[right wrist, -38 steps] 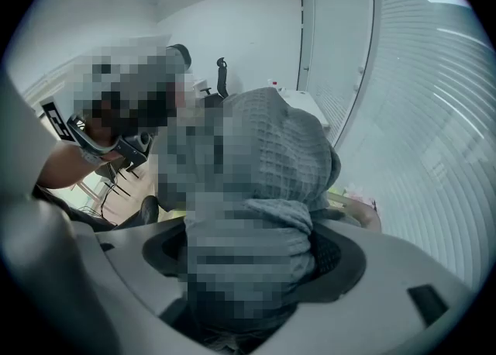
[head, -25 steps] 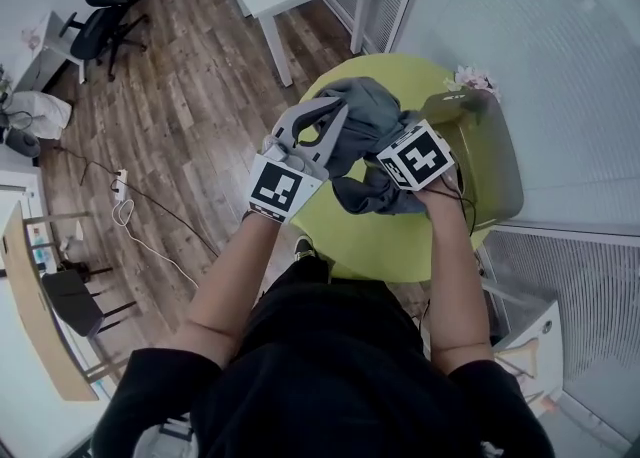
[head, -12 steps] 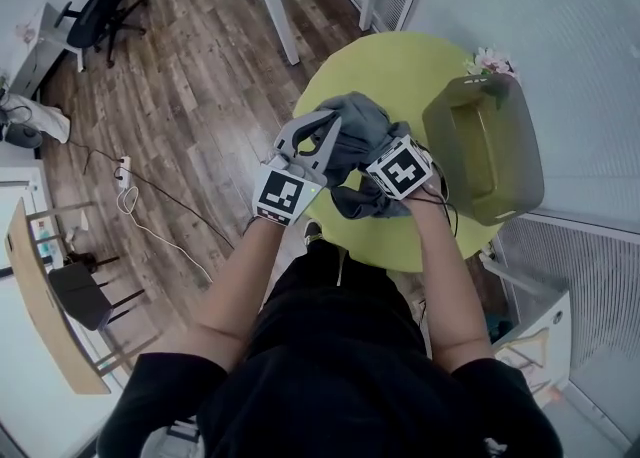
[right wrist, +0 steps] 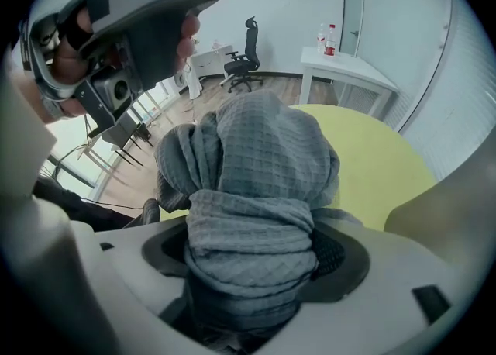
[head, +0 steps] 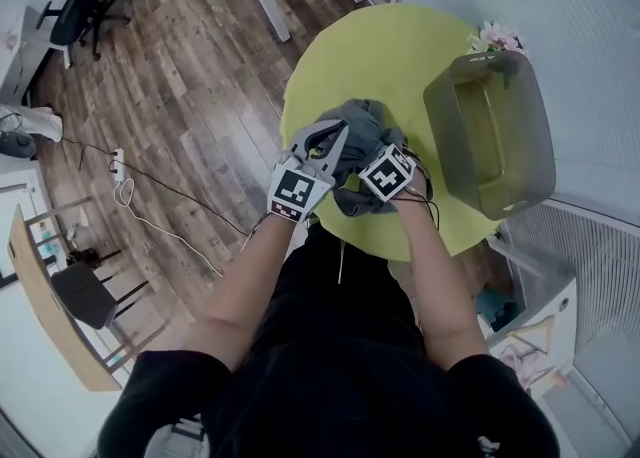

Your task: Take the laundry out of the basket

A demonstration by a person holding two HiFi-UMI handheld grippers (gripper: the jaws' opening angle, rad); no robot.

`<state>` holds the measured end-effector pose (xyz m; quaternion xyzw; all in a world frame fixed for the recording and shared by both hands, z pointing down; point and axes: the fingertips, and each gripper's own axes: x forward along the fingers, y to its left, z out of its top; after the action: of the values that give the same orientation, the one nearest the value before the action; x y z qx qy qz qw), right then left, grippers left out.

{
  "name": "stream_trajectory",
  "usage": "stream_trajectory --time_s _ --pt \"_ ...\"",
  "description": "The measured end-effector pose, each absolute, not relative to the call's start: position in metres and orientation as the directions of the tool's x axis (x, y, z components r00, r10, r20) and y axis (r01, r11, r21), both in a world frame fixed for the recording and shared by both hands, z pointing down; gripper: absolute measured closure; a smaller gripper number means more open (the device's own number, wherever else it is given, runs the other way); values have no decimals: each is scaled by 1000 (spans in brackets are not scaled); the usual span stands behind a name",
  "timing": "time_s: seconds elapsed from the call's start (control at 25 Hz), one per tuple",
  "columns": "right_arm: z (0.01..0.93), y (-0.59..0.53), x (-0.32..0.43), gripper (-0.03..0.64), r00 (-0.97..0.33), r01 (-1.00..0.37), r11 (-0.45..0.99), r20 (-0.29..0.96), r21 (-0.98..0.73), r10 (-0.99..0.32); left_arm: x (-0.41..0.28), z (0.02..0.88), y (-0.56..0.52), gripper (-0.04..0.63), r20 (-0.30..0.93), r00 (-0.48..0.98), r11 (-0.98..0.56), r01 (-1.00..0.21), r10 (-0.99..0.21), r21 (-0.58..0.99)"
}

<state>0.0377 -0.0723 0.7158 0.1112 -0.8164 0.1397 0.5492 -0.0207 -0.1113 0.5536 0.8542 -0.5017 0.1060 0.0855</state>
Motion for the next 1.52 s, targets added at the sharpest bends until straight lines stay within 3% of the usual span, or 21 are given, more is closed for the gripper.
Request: stream_trajectory --time_s 0.52,1.0,1.16,1.32,1.44,1.52 --pt "778 -81 41 239 -361 -317 943 932 -102 -20 -12 608 -120 585 350 467 -469 -879 -812 84" --pt "727 -86 43 209 -384 -314 947 922 -75 -54 -13 592 -115 585 333 473 -473 -877 -816 85" --pt "684 -94 44 210 -477 -359 930 872 -76 -113 -12 574 -112 585 315 478 -482 -873 -820 71" --pt "638 -102 37 212 -628 -426 900 746 -91 -221 -17 551 -102 586 298 475 -486 -873 -828 41" --pt "609 -98 37 254 -690 -436 892 682 -124 -242 -18 540 -94 586 286 490 -497 -866 -824 52" --pt "593 -91 41 365 -697 -437 893 668 -106 -262 -16 535 -86 585 286 504 -509 -858 -815 60"
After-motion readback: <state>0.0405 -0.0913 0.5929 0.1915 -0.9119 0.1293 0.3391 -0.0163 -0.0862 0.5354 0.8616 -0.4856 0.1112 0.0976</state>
